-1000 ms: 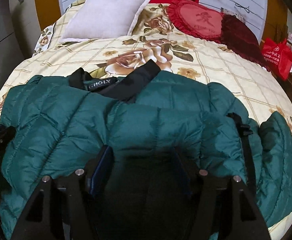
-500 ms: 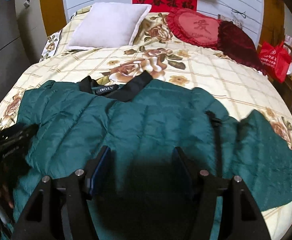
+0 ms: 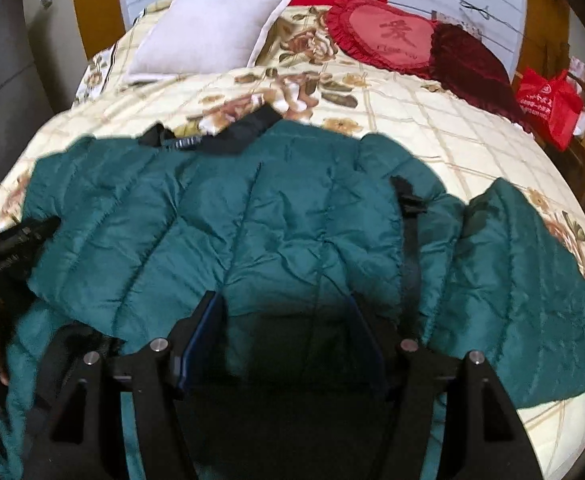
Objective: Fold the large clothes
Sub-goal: 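Move the right tool toward the other outstretched sleeve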
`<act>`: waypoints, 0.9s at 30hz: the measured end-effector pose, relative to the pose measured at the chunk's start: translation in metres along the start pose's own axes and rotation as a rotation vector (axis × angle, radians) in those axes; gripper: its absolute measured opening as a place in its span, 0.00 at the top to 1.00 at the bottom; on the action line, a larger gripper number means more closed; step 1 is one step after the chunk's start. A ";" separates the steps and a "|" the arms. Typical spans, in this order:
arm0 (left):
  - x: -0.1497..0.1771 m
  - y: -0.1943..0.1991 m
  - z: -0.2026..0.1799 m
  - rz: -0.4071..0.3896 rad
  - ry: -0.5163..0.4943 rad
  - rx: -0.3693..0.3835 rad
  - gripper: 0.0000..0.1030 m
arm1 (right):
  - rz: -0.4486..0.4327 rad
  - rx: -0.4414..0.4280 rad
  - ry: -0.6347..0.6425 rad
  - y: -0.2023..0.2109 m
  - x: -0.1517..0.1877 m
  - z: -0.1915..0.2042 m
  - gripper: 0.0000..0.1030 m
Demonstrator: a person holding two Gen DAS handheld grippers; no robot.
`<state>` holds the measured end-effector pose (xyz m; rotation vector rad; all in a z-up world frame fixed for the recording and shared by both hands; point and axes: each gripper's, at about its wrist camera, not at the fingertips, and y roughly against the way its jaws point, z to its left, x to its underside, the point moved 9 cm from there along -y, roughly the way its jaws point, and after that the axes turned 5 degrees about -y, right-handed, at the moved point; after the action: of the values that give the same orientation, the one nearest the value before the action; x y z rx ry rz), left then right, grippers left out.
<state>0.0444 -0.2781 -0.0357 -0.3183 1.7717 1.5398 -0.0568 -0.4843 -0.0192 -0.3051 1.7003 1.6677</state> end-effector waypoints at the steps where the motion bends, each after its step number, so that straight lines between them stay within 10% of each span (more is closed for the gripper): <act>1: 0.000 0.000 0.000 -0.001 0.001 0.003 0.45 | -0.020 -0.005 -0.004 0.006 -0.004 0.000 0.35; 5: 0.000 0.002 0.003 -0.009 0.011 0.016 0.45 | -0.085 0.038 0.012 0.015 -0.024 -0.005 0.34; 14: -0.018 0.043 -0.010 -0.056 0.035 0.082 0.46 | 0.072 0.084 0.008 -0.049 -0.018 -0.014 0.33; 27: -0.009 0.051 -0.057 -0.024 -0.003 0.133 0.46 | 0.055 0.058 0.025 0.000 0.001 -0.009 0.33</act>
<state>-0.0019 -0.3211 0.0076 -0.2698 1.8514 1.3971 -0.0604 -0.4922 -0.0212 -0.2550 1.7873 1.6568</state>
